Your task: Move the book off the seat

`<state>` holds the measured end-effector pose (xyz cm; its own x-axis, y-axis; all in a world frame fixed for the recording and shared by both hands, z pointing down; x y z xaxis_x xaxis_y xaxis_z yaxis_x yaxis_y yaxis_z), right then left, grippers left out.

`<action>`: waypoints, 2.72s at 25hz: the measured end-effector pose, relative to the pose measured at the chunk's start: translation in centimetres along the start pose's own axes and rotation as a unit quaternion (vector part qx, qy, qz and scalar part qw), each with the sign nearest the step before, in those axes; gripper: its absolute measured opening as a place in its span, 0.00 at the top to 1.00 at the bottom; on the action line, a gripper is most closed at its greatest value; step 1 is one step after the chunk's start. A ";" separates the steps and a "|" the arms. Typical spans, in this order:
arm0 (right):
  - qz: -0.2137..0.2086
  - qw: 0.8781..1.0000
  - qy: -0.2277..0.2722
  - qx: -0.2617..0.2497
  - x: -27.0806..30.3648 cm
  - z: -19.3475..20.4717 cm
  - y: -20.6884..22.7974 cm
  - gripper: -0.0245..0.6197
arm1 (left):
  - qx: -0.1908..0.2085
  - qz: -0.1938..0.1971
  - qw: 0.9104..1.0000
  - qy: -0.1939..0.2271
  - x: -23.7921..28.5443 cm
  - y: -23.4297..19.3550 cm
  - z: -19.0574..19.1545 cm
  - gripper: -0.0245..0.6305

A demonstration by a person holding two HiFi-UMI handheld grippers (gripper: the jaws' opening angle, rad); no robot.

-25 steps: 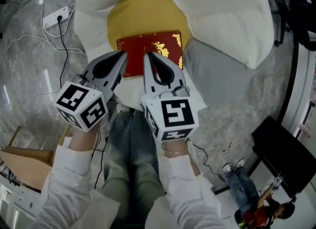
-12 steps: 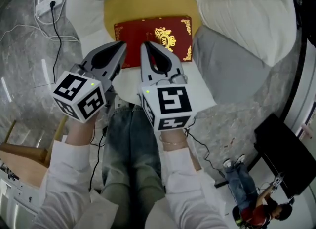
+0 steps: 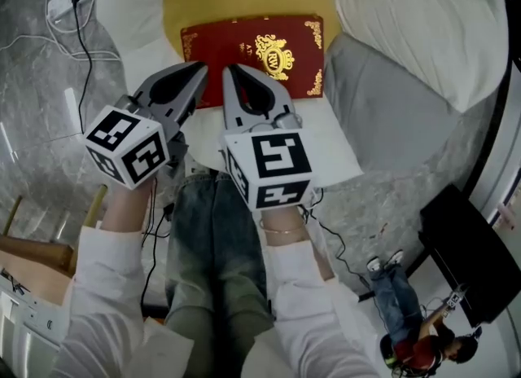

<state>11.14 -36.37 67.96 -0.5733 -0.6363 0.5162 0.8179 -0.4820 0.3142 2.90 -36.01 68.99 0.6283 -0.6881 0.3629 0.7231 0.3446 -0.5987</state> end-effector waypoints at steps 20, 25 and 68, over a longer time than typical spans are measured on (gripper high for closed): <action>-0.021 0.998 -0.033 0.056 1.8 1.4 0.7 0.94 | -0.112 0.039 0.992 -0.045 2.0 -4.1 3.6 0.64; -0.019 0.997 -0.038 0.072 1.9 1.8 1.1 0.94 | -0.130 0.030 0.991 -0.029 1.7 -5.3 3.5 0.58; -0.025 0.994 -0.033 0.097 1.7 4.1 1.9 0.94 | -0.239 0.038 0.964 -0.113 4.4 -10.2 10.5 0.40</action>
<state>11.98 -35.87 72.73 -0.6141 -0.5707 0.5451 0.7862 -0.3821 0.4857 1.35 -35.87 84.17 0.7595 -0.4979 0.4187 0.4918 0.0180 -0.8705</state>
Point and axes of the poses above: the fingertips, and each gripper's own axes: x forward along the fingers, y to its right, z out of its underside, the point moved 4 cm from there along -x, backward along the fingers, and after that the axes turned 8 degrees about y, right-handed, at the moved point
